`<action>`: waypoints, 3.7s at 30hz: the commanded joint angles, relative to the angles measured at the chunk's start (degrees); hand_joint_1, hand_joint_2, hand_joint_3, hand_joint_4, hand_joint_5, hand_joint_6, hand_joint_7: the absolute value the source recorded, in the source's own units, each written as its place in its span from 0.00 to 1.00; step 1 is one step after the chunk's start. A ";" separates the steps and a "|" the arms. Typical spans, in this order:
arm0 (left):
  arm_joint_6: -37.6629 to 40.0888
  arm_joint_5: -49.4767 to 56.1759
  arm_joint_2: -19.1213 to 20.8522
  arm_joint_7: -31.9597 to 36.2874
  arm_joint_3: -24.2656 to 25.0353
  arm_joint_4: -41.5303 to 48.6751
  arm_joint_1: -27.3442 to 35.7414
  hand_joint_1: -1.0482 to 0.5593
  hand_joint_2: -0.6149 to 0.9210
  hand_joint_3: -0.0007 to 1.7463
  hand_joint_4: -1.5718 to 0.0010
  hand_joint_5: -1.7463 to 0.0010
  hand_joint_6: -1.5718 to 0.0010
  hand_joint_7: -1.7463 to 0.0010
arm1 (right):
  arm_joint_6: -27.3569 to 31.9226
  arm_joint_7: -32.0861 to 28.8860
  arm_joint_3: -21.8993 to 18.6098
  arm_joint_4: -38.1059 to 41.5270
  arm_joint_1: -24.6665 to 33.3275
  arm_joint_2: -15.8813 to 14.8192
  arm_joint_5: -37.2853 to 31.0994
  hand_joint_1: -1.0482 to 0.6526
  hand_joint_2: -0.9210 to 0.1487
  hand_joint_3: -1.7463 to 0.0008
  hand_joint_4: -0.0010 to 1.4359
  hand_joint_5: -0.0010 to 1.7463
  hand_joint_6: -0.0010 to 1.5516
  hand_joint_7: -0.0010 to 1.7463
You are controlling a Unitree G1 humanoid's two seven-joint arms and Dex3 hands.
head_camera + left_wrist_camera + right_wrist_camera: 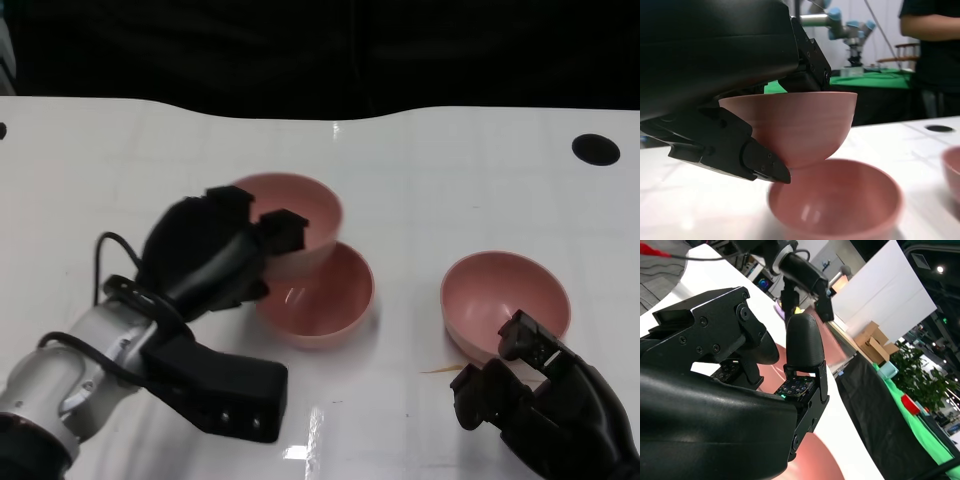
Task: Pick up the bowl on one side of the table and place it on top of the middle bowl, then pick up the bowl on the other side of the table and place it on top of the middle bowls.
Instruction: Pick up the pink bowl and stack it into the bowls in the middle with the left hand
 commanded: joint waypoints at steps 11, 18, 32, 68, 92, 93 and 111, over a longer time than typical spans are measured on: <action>0.99 0.99 -1.55 -5.04 -1.37 -3.01 0.64 0.55 0.98 0.00 0.52 0.15 0.30 0.73 | -0.62 0.21 -0.48 -0.50 0.38 -0.15 0.30 0.62 0.26 0.26 0.61 1.00 0.43 0.98; 1.42 2.57 -2.43 -4.20 -2.32 -2.30 0.78 0.57 0.91 0.01 0.61 0.00 0.59 0.14 | -0.85 -0.06 -0.18 -0.92 0.58 -0.14 -0.24 0.62 0.26 0.26 0.61 1.00 0.43 0.98; 0.27 2.24 -2.97 -4.03 -2.28 -0.49 0.77 0.59 0.96 0.00 0.62 0.00 0.61 0.14 | -1.57 0.69 -0.18 -0.43 0.60 0.00 -0.25 0.62 0.25 0.27 0.61 1.00 0.42 0.99; -2.01 2.52 -5.13 1.93 -3.59 10.12 -1.39 0.60 0.99 0.00 0.62 0.01 0.60 0.16 | -1.13 0.53 -0.18 -0.69 0.75 -0.08 0.17 0.63 0.24 0.28 0.60 1.00 0.42 0.98; 2.43 2.01 -3.74 -1.84 -2.42 1.28 3.29 0.06 1.00 0.30 0.89 1.00 0.66 1.00 | -0.59 -0.57 -0.13 -1.68 1.09 -0.18 0.06 0.62 0.22 0.29 0.60 1.00 0.42 0.99; 2.39 2.17 -3.74 -1.47 -2.48 1.36 3.32 0.06 1.00 0.30 0.89 1.00 0.65 1.00 | -0.68 -0.65 -0.11 -1.71 1.13 -0.14 -0.05 0.62 0.22 0.29 0.60 1.00 0.42 0.99; 2.17 2.14 -3.99 -0.22 -2.46 2.32 3.65 0.08 1.00 0.27 0.85 0.99 0.63 0.99 | -1.00 -0.02 -0.25 -1.09 0.89 -0.43 -0.01 0.62 0.21 0.30 0.60 1.00 0.42 1.00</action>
